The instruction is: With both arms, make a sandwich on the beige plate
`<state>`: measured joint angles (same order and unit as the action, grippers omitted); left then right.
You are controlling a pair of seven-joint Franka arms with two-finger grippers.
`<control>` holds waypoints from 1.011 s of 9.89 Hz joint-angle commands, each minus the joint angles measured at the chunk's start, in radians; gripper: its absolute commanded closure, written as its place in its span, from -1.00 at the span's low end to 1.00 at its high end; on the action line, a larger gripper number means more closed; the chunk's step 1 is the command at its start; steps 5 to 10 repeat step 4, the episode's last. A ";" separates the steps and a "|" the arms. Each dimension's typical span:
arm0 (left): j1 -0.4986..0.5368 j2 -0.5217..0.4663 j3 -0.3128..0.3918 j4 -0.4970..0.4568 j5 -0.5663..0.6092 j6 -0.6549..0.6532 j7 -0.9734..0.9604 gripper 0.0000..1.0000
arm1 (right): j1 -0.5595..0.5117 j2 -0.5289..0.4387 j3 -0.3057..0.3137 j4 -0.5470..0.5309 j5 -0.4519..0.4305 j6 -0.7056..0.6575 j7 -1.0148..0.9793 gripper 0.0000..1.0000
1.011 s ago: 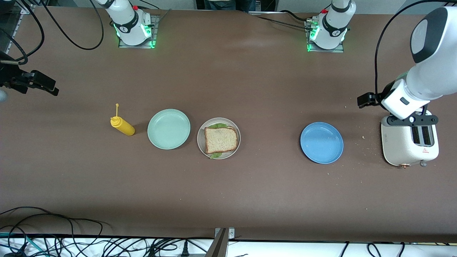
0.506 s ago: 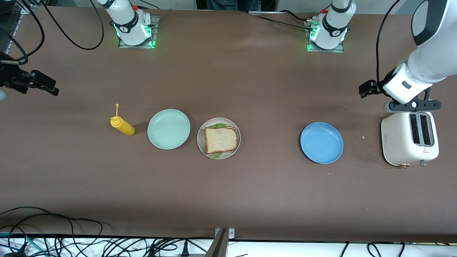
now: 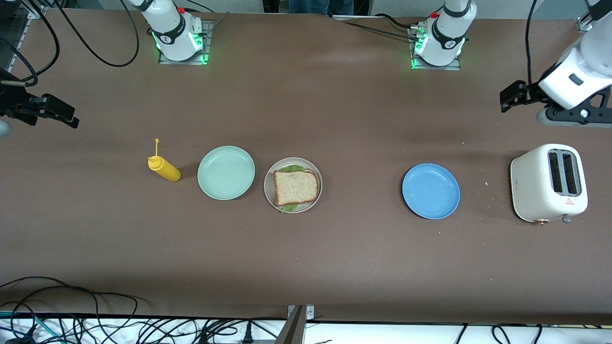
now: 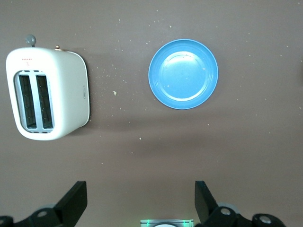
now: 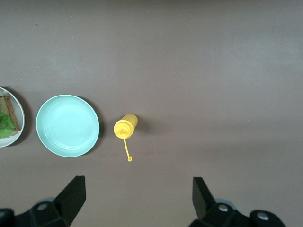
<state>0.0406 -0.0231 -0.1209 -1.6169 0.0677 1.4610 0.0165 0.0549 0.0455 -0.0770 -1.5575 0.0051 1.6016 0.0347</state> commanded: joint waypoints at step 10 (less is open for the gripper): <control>0.022 0.092 -0.008 0.161 0.015 -0.083 0.037 -1.00 | 0.002 -0.006 0.002 0.011 -0.002 -0.006 -0.007 -1.00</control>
